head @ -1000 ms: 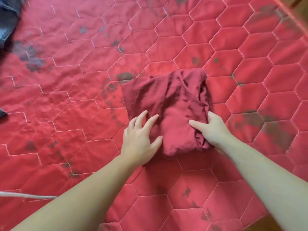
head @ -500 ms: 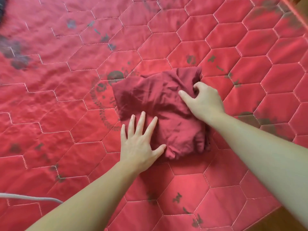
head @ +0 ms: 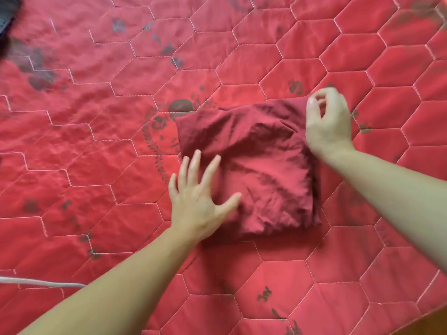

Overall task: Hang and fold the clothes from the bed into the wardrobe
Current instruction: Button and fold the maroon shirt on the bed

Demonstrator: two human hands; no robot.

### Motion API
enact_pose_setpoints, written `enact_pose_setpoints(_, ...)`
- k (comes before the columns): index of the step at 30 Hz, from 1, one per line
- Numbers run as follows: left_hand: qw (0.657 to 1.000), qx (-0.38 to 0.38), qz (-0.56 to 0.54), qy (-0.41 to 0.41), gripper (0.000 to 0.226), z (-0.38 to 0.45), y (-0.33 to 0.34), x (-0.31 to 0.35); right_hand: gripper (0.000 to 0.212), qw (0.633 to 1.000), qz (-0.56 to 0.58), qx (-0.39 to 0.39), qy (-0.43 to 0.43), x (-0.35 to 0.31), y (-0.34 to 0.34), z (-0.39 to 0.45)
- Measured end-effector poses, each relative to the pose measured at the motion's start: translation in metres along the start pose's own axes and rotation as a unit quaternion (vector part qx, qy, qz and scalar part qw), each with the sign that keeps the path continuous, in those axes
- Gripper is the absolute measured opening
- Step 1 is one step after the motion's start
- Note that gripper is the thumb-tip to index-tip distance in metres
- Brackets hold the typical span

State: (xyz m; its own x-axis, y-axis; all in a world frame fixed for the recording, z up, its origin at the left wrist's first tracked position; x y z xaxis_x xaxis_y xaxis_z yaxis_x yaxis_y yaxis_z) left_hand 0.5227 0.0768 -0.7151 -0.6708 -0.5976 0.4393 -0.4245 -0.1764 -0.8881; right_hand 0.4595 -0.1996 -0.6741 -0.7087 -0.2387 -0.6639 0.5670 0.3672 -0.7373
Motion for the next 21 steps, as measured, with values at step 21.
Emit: enact_pose_setpoints(21, 0.994, 0.024, -0.076, -0.074, 0.03, 0.147, -0.045, -0.059, 0.047, 0.928, -0.306, -0.145, -0.153, -0.024, 0.068, 0.048)
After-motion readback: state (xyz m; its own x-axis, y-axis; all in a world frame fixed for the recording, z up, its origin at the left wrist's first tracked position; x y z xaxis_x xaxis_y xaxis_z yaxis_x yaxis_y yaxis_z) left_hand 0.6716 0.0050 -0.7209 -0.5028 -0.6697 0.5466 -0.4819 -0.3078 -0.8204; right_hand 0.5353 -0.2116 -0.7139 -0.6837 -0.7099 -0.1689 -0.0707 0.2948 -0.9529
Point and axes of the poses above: each hand's wrist, its own z-axis towards the middle knuckle, its own y-axis out of the palm, x = y × z, the point moved 5 cm from there along z, towards the middle knuckle, and after that the axes turned 13 degrees about y, right-handed, at the moved point
